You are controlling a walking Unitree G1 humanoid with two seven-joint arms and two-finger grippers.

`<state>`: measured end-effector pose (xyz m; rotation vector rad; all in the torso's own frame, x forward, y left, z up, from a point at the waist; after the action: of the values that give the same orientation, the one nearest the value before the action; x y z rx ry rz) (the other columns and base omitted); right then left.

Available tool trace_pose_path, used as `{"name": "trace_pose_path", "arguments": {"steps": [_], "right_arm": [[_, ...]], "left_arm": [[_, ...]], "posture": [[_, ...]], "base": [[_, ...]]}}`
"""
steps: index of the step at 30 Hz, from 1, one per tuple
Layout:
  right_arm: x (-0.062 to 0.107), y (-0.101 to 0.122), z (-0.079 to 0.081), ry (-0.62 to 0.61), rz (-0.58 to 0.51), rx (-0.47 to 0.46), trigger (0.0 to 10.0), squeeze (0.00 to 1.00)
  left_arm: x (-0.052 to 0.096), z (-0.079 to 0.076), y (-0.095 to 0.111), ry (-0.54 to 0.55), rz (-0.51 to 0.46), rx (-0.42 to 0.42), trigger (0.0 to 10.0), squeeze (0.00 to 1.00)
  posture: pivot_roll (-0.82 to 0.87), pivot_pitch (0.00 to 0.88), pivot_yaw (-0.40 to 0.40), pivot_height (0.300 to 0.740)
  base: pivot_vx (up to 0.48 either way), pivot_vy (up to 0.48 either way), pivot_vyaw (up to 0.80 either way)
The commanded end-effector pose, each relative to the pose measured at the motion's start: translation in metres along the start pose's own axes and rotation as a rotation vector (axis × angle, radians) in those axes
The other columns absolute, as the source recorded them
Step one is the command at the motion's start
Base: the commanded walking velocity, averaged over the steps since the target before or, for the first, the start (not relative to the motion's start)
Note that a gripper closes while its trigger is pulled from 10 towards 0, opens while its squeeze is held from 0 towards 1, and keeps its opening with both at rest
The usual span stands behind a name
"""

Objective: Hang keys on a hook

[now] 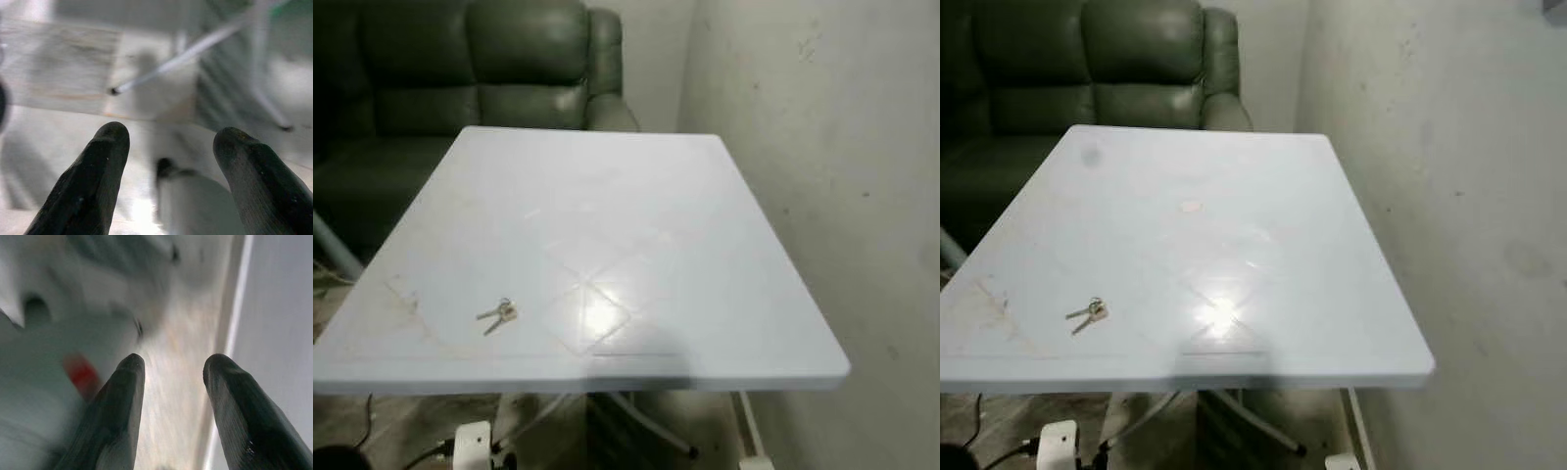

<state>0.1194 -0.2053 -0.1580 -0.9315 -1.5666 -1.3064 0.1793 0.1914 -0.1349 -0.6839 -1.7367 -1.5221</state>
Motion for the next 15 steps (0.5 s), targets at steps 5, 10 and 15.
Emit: {"name": "trace_pose_path", "arguments": {"steps": [5,10,15], "right_arm": [[-0.0017,0.0101,0.0055,0.008,-0.019,0.005,10.0,0.00],[-0.0012,0.0097,0.0016,0.006,-0.019,0.006,10.0,0.00],[-0.0002,0.0068,-0.0036,0.002,-0.015,0.006,10.0,0.00]], "left_arm": [[0.0010,0.0093,-0.0026,0.021,0.016,-0.011,10.0,0.00],[0.0009,0.0094,-0.0019,0.021,0.014,-0.011,10.0,0.00],[0.0009,0.0101,-0.0016,0.023,0.014,-0.009,10.0,0.00]], "posture": [[-0.07,0.000,-0.041,0.732],[-0.07,0.000,-0.041,0.732],[-0.07,0.000,-0.042,0.732]], "base": [[0.000,0.457,0.00],[0.000,0.455,0.00],[0.000,0.452,0.00]]}}
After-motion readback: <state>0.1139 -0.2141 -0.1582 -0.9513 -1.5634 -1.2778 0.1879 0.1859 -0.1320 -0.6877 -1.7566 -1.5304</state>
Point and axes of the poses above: a point about 5 cm out from each wrist's last joint towards the gripper, its own x axis pointing back from the gripper into the wrist, its own y axis along the axis of the wrist's last joint, z = x × y, the point moved 5 cm from there along -x, pointing out of the wrist towards the gripper
